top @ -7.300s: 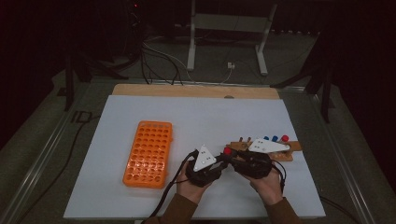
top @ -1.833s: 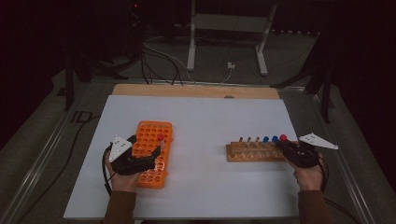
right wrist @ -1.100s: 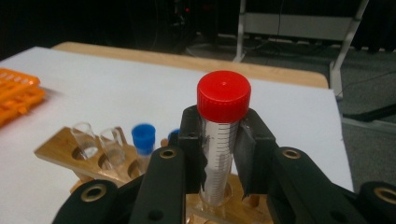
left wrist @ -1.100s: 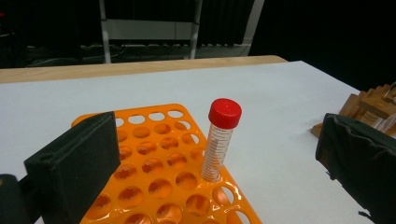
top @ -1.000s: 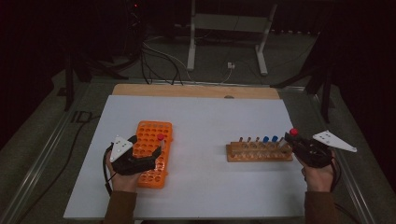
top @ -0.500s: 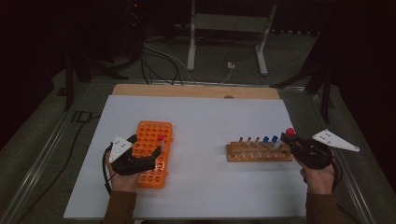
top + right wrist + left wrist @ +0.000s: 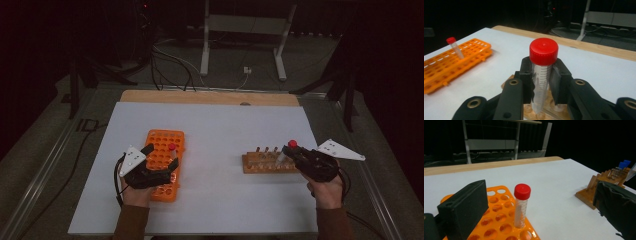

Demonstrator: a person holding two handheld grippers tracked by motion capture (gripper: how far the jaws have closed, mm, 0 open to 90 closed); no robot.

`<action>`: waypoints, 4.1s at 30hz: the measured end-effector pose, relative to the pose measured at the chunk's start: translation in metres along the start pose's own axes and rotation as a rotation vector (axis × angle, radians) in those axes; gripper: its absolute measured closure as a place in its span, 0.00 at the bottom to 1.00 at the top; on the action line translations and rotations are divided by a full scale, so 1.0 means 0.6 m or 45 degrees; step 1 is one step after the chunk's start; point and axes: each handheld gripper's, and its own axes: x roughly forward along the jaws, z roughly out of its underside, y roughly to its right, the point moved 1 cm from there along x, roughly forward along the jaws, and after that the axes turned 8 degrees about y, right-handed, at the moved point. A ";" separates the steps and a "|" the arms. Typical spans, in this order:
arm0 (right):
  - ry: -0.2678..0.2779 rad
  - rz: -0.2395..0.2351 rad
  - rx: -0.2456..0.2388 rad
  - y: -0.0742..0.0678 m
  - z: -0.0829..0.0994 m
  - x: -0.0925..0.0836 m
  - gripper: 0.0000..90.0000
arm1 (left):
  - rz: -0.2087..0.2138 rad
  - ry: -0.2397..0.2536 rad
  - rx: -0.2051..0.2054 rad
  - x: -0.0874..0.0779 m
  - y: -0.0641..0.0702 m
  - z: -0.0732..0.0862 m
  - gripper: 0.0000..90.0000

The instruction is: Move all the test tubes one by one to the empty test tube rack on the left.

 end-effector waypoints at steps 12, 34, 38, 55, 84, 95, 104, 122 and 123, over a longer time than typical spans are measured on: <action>-0.021 -0.089 0.030 -0.030 0.010 0.030 0.83 | 0.060 -0.042 0.052 0.025 0.054 -0.002 0.01; -0.069 -0.211 -0.011 -0.096 0.025 0.073 0.83 | 0.284 -0.128 0.178 0.129 0.198 0.004 0.05; -0.084 -0.239 -0.006 -0.107 0.031 0.081 0.83 | 0.331 -0.170 0.183 0.146 0.218 0.015 0.06; -0.122 -0.306 -0.024 -0.134 0.041 0.093 0.83 | 0.418 -0.267 0.232 0.173 0.251 0.038 0.63; -0.058 -0.275 -0.035 -0.128 0.032 0.084 0.17 | 0.357 -0.275 0.181 0.152 0.202 0.025 0.84; -0.055 -0.263 -0.003 -0.117 0.034 0.082 0.01 | 0.295 -0.262 0.159 0.126 0.163 0.017 0.84; -0.040 -0.244 0.014 -0.111 0.034 0.078 0.00 | 0.244 -0.244 0.149 0.104 0.129 0.012 0.84; -0.033 -0.249 0.022 -0.107 0.034 0.075 0.00 | 0.117 -0.205 0.132 0.052 0.052 -0.007 0.84; -0.033 -0.248 0.022 -0.107 0.034 0.075 0.00 | 0.106 -0.204 0.129 0.048 0.046 -0.008 0.84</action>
